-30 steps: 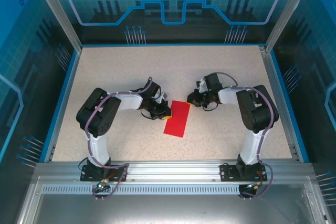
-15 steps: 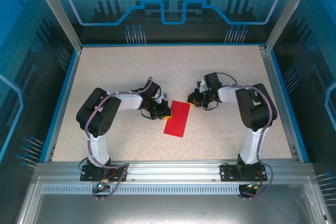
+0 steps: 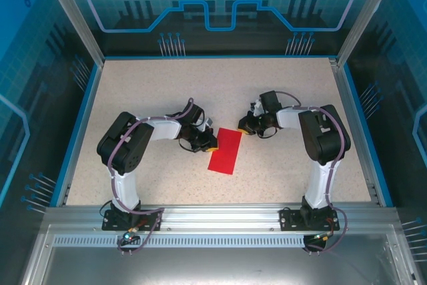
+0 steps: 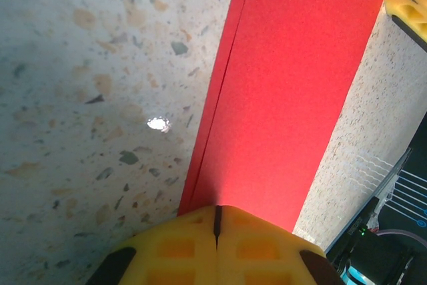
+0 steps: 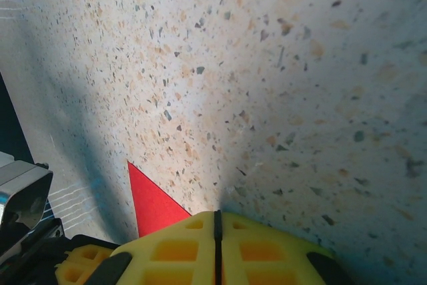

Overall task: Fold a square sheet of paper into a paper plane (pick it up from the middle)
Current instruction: Fold the square sheet of paper in half at the center of the table.

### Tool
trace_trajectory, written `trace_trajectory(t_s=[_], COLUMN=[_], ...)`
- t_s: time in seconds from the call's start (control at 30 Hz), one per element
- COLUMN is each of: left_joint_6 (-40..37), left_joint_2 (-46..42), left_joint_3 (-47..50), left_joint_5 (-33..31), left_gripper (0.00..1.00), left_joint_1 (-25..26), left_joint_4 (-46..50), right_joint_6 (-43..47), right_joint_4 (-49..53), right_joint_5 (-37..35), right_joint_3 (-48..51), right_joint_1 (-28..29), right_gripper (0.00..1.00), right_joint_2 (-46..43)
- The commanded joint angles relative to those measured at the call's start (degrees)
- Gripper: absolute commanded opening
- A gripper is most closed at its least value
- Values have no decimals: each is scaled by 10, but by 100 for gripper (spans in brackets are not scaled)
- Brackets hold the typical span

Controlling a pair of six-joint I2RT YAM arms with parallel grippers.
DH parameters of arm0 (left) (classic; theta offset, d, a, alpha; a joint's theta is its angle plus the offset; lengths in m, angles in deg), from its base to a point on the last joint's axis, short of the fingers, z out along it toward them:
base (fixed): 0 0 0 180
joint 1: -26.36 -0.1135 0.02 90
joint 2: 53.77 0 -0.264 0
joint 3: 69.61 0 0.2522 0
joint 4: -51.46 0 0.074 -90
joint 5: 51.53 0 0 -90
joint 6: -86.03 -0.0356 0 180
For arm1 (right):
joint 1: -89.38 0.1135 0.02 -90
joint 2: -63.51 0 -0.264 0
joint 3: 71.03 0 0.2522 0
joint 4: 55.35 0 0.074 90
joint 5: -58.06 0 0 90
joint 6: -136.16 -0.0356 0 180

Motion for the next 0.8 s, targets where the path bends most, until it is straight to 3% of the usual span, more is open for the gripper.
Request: trace_trajectory(t_s=[0.0,0.4,0.77], left_joint_6=[-12,-8,-9], left_joint_2=[41,40,36], left_joint_3=[36,33,31], left_joint_5=[-74,-72,-70], left_gripper=[0,0,0], left_joint_1=[8,9,8], left_joint_4=[89,88,91], right_joint_6=[-3,5,-88], right_joint_4=[14,-8,-91], right_joint_5=[-29,-13,-17], right_joint_3=[16,67,216], right_joint_1=[-6,2,105], right_gripper=[8,11,10], right_joint_2=[21,-149,-218])
